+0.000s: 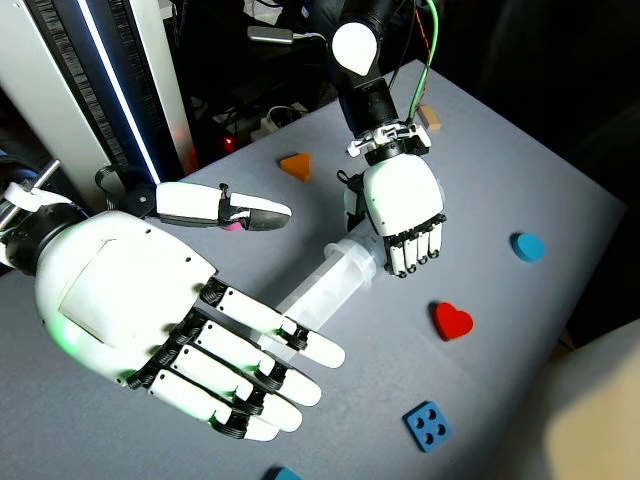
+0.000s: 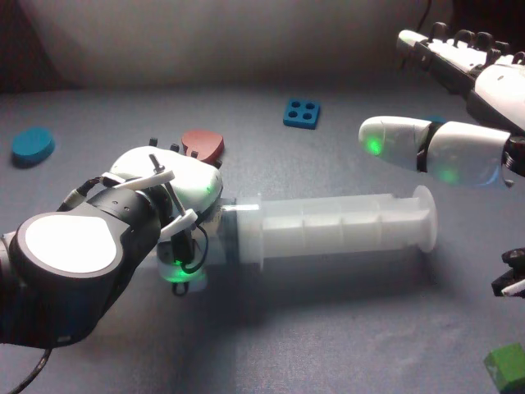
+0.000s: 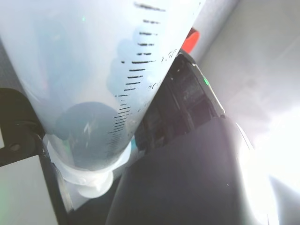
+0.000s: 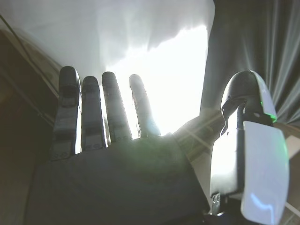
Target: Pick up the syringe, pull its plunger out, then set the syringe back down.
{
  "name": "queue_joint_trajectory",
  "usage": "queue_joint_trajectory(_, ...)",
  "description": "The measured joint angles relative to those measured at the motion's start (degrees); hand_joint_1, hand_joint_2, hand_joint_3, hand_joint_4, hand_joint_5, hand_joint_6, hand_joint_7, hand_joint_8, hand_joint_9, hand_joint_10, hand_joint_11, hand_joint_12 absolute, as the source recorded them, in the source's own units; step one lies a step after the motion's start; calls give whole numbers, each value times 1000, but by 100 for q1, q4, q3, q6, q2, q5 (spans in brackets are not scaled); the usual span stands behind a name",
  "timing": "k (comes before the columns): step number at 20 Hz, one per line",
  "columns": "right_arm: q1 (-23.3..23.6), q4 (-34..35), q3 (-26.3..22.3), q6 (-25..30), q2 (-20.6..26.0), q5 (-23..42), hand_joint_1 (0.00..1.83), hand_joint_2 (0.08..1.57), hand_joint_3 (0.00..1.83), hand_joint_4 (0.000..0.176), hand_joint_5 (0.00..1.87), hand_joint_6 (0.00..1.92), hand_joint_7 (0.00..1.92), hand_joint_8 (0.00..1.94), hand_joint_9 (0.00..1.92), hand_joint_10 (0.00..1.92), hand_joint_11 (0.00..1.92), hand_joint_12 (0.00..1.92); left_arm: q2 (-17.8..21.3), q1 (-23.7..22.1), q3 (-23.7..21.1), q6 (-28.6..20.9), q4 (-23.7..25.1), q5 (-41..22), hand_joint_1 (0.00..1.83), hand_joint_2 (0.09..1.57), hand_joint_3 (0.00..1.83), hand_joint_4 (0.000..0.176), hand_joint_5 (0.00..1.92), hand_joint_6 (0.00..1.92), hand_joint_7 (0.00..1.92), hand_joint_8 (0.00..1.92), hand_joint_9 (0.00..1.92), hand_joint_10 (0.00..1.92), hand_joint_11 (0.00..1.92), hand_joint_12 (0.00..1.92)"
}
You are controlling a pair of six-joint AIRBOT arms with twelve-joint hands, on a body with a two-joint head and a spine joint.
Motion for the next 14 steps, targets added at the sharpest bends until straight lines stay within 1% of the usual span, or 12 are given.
queue_joint_trajectory(1,0,4,0,-4,0,0,102,952,0,84,0,0,29,0,0,0,0,481,0,0,4,9,2,-2,818,1189,0,0,649,297,672,333,554,483,419,1225)
queue_joint_trajectory(3,0,2,0,-37,0,-35,103,951,0,83,0,0,26,0,0,0,0,485,0,0,4,31,48,22,609,1160,0,0,684,98,643,104,521,268,282,1151)
queue_joint_trajectory(5,2,2,0,-57,2,-72,103,951,0,83,0,0,26,0,0,0,0,486,0,-2,2,37,87,13,493,1114,0,0,645,15,570,12,476,116,160,1097)
queue_joint_trajectory(6,2,4,0,-59,7,-79,103,952,0,84,0,0,27,0,0,0,0,487,0,0,2,37,83,-2,431,1098,0,0,583,2,492,2,405,68,75,1060)
queue_joint_trajectory(7,2,4,0,-79,9,-85,103,953,0,84,0,0,26,0,0,0,0,505,0,0,2,37,74,-11,379,1080,0,11,487,0,400,0,330,27,14,1005)
queue_joint_trajectory(8,2,4,0,-136,9,-90,103,953,0,83,0,0,25,0,0,0,0,509,0,0,2,37,61,-20,342,1063,0,23,388,0,314,0,260,6,2,915)
queue_joint_trajectory(9,2,4,0,-197,9,-90,102,953,0,83,0,0,32,2,0,0,0,528,0,0,2,37,66,-28,294,1039,0,41,290,0,214,0,162,2,0,753)
queue_joint_trajectory(10,0,4,0,-232,9,-90,102,953,0,83,0,0,34,2,0,0,0,533,0,0,2,37,94,-48,253,1018,0,63,211,0,123,0,87,0,0,636)
queue_joint_trajectory(11,0,4,0,-236,9,-92,103,954,0,83,0,0,34,2,0,0,0,534,0,0,-2,35,94,-68,233,983,0,94,113,0,21,0,28,0,0,501)
queue_joint_trajectory(12,0,4,0,-245,9,-92,103,954,0,83,0,0,34,2,0,0,0,534,0,-2,-9,35,96,-70,233,983,0,94,113,0,21,0,28,0,0,501)
queue_joint_trajectory(13,0,4,0,-245,9,-94,102,955,0,83,0,0,35,1,0,0,0,554,0,-2,-15,35,98,-92,227,975,0,105,93,1,5,1,19,0,0,455)
queue_joint_trajectory(14,0,4,0,-245,9,-94,102,955,1,83,0,0,36,1,0,0,0,560,2,-2,-17,35,98,-105,214,975,0,113,80,1,0,0,13,0,0,419)
